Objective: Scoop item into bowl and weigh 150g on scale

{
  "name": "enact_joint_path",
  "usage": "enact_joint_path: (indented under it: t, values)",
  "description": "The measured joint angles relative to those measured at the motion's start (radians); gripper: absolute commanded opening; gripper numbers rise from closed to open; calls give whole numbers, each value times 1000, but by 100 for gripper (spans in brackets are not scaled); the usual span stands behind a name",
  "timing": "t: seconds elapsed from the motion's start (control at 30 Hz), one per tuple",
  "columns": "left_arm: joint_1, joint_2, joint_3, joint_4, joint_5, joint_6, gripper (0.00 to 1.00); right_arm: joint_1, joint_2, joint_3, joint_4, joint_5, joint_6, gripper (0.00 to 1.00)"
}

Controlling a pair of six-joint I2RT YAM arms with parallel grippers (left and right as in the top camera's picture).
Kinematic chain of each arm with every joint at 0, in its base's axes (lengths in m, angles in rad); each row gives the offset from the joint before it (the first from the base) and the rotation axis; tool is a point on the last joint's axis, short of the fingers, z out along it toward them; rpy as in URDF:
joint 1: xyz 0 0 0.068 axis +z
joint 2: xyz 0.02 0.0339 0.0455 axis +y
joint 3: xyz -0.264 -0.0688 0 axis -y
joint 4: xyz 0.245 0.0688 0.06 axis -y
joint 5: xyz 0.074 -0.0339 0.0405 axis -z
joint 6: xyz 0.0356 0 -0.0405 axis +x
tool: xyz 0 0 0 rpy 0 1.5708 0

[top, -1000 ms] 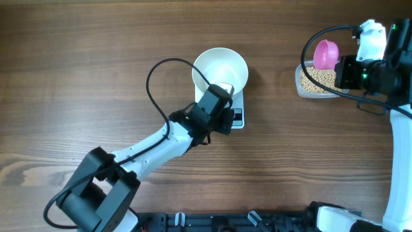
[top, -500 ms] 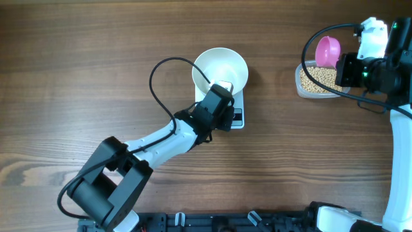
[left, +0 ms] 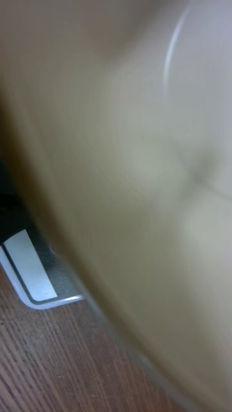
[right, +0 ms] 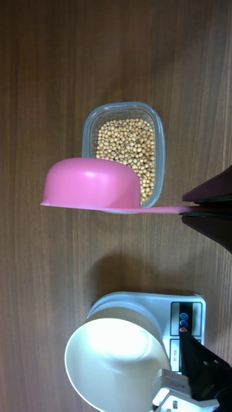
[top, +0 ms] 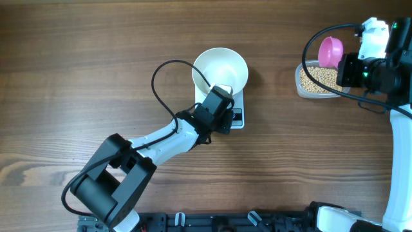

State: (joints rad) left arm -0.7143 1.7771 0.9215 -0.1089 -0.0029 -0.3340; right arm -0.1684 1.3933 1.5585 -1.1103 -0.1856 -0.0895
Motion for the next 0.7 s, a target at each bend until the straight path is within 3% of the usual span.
enact_joint_path:
  t: [0.7]
  values:
    - [0, 23, 3, 19, 5, 0, 4, 0, 0, 0, -4, 3, 0, 4]
